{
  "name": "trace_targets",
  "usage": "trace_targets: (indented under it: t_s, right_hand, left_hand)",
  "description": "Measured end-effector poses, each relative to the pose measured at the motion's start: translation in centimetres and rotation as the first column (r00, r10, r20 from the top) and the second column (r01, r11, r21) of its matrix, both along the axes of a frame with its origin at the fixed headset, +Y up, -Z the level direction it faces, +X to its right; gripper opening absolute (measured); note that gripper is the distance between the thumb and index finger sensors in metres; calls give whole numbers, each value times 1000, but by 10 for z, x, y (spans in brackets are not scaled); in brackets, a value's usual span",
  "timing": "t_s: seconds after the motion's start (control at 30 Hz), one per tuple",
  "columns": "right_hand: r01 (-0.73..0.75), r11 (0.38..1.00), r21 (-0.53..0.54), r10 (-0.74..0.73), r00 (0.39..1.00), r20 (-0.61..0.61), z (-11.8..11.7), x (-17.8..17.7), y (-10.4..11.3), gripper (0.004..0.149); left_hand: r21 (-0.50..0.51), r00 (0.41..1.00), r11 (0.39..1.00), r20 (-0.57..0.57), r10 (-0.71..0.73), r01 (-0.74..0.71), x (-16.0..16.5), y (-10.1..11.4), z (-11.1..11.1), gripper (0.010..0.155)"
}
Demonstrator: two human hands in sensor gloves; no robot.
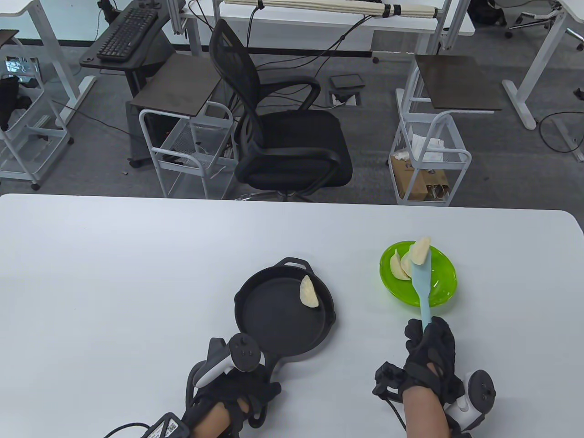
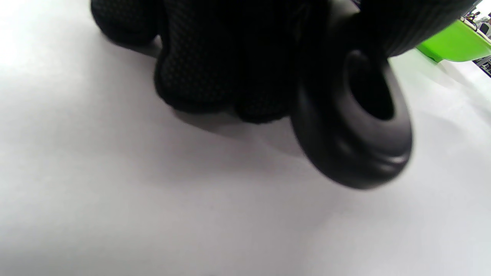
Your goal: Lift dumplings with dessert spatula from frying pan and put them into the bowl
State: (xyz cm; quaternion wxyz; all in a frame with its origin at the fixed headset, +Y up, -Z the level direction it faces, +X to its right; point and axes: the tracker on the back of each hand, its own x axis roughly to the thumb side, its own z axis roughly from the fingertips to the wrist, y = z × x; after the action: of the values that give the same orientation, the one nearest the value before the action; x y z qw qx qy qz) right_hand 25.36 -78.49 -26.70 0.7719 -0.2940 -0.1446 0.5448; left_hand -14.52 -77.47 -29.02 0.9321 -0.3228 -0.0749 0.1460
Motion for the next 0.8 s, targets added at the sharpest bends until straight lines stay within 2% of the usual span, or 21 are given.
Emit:
trace_targets:
  t_s: [0.43,0.8]
  right_hand:
    - [8,998,-65,-7,1000,25,-3,14,-12,54]
    - [-39,994,-103,40,999,14,-4,15,-11,54]
  left_hand:
    - [1,1000,1000,0,0,0,0,0,0,70]
    - [1,1000,1000,0,0,0,0,0,0,69]
